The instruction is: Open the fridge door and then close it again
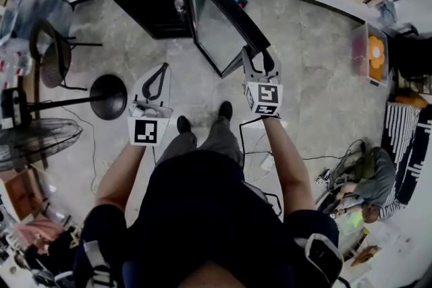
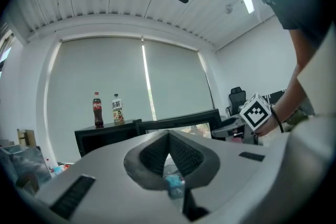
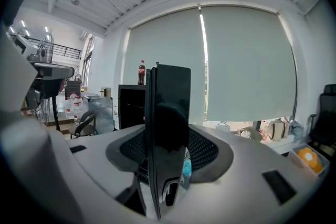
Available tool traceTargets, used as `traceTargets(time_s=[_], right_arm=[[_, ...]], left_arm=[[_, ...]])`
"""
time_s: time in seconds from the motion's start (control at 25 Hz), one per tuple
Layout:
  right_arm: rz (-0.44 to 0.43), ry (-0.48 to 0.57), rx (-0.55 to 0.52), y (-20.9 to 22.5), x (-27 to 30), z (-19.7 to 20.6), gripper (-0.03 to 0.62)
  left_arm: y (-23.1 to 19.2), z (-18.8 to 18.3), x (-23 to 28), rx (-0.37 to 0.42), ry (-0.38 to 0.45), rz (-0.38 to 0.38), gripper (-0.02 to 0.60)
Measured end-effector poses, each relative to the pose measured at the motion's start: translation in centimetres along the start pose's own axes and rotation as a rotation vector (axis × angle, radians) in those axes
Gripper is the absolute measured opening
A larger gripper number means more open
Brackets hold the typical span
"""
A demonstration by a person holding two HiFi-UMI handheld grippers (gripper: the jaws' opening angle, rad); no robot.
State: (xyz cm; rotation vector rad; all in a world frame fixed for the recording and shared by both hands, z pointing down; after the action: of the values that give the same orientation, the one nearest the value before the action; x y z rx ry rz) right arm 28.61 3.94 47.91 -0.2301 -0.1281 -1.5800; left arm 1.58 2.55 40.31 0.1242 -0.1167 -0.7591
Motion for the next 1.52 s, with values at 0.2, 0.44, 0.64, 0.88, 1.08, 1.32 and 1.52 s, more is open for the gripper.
traceTargets(time_s=[0.2,0.44,0.64,0.88,1.08,1.32,1.52], right_arm=[[0.011,-0.013,0.003,-3.6,-1.2,0.2,0.225],[-0.011,-0.021,-0.007,-7.6,-1.9,0.1,0.224],[-0.047,-0.032,-0.018,-10.0,-2.0,-0.1,0.224],[-0.04,-0.043,-0.028,-13.3,-1.7,-0.2,0.227],[-0.031,-0.053,-0.028,-15.6,-1.1,-0.6,0.23],[-0.009,-0.071,-0.022,-18.6,-0.6,-0.9,0.233],[0.01,-0.081,-0.014,-20.0,-0.3,-1.1,0.236]], left_arm=[[-0.9,0.1,-2.6,-0.02,0.023,0.001,0.023],[-2.1,0.6,-5.8,-0.015,0.022,0.001,0.023],[-2.8,0.9,-7.3,-0.017,0.029,-0.005,0.023],[-4.5,1.6,-9.4,-0.031,0.038,-0.007,0.023],[-6.0,2.3,-10.2,-0.035,0.039,0.01,0.023],[-8.0,2.6,-11.0,-0.051,0.039,0.008,0.023],[-8.3,2.1,-10.9,-0.042,0.039,-0.018,0.023]])
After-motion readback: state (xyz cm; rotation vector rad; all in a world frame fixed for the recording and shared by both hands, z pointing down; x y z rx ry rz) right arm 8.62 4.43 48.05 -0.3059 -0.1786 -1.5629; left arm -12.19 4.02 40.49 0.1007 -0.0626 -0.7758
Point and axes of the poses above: the fingertips, and each gripper's own axes: x forward along the fingers, y to its right, z out of its underside, the point moved 4 cm from there along -x, backward along the fingers
